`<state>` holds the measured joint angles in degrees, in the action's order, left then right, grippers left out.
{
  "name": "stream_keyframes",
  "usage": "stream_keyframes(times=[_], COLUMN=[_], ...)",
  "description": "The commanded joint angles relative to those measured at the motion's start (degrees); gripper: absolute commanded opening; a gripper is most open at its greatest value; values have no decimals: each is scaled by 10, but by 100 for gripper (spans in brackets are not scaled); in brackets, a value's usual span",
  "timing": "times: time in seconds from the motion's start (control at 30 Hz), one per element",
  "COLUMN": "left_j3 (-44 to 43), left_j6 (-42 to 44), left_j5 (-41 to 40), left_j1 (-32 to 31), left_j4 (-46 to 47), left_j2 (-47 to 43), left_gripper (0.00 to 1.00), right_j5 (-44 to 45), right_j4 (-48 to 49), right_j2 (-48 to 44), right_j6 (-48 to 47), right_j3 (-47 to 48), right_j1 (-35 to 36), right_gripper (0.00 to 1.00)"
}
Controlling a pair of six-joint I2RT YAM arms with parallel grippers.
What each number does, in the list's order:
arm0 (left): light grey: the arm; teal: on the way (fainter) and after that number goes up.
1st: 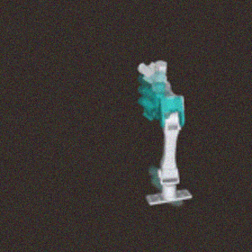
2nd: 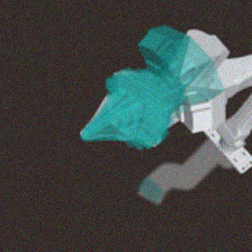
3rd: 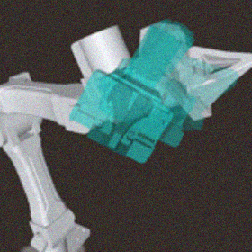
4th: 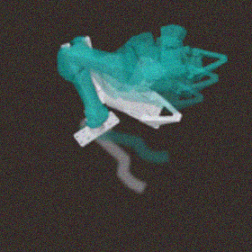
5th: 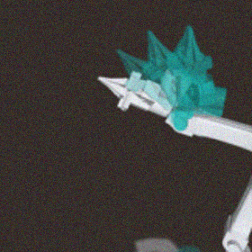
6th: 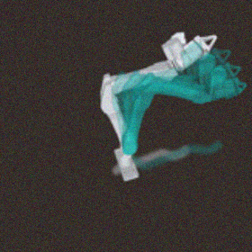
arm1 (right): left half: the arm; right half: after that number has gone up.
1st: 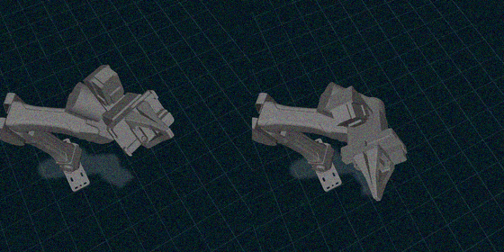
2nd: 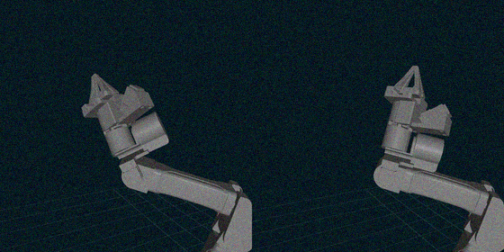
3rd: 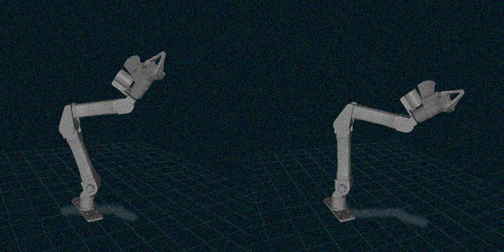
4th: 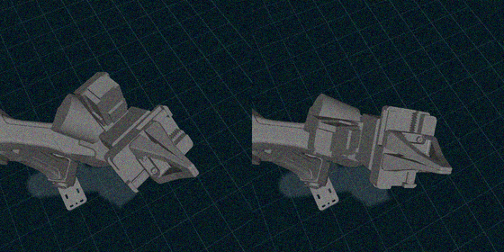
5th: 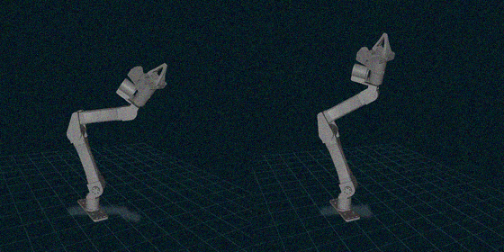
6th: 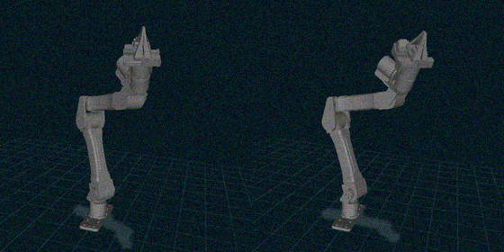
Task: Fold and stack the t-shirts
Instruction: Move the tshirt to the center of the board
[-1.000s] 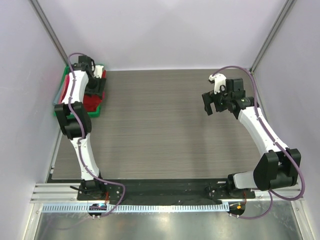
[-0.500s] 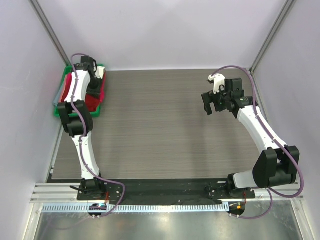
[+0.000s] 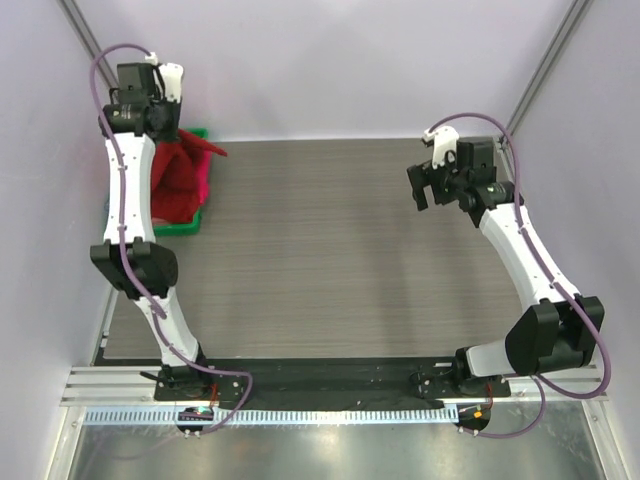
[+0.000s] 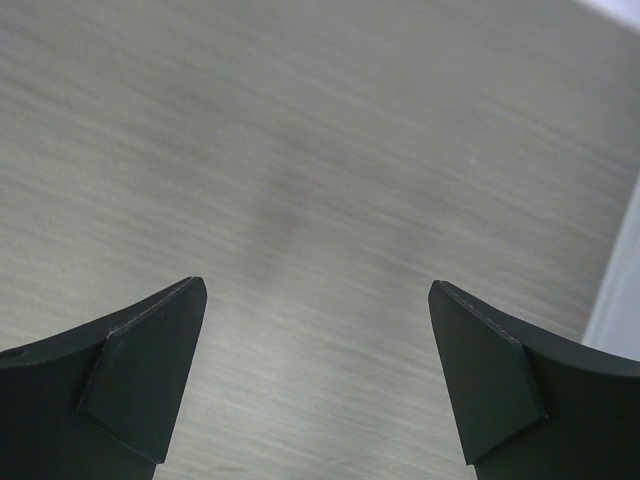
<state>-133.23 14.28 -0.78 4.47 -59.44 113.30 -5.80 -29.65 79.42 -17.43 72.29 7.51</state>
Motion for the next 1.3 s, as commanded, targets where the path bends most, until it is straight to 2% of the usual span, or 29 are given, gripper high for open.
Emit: stream_keyframes(times=[0.0,0.2,0.23,0.4,0.53,0.73,0.87,0.97,1.1,1.2,1.27], left_j3=[-19,-19,-20,-38,-86,-114,-97,-25,147,200,196], left_j6=[35,83,93,94,89,113,125,124,61,13,-10], left_j5=[29,13,-10,-30,-50,-102,-122,-151,-171,-159,-144], left_j1=[-39,-154,-184,-263,-331,-410,-428,-428,-416,-383,-364], left_j4=[43,77,81,97,111,166,173,165,166,163,155], left_j2=[-56,-103,-112,-127,-120,-116,-117,-127,-154,-129,-99], left_gripper=[0,0,0,0,0,0,0,0,0,0,0], right_j5=[25,47,45,53,55,83,90,84,66,31,-5], right_j4=[27,39,38,39,39,38,37,31,13,-23,-51], right_j2=[7,-1,-7,-43,-90,-127,-142,-148,-150,-146,-146], right_j6=[21,10,-4,-25,-34,-43,-46,-54,-79,-120,-151], right_j3=[62,92,91,55,13,-29,-47,-56,-70,-86,-98], right_j1=[1,1,1,1,1,-2,-7,-7,-6,-6,-6], right_gripper=[100,100,100,100,100,100,100,100,100,98,96])
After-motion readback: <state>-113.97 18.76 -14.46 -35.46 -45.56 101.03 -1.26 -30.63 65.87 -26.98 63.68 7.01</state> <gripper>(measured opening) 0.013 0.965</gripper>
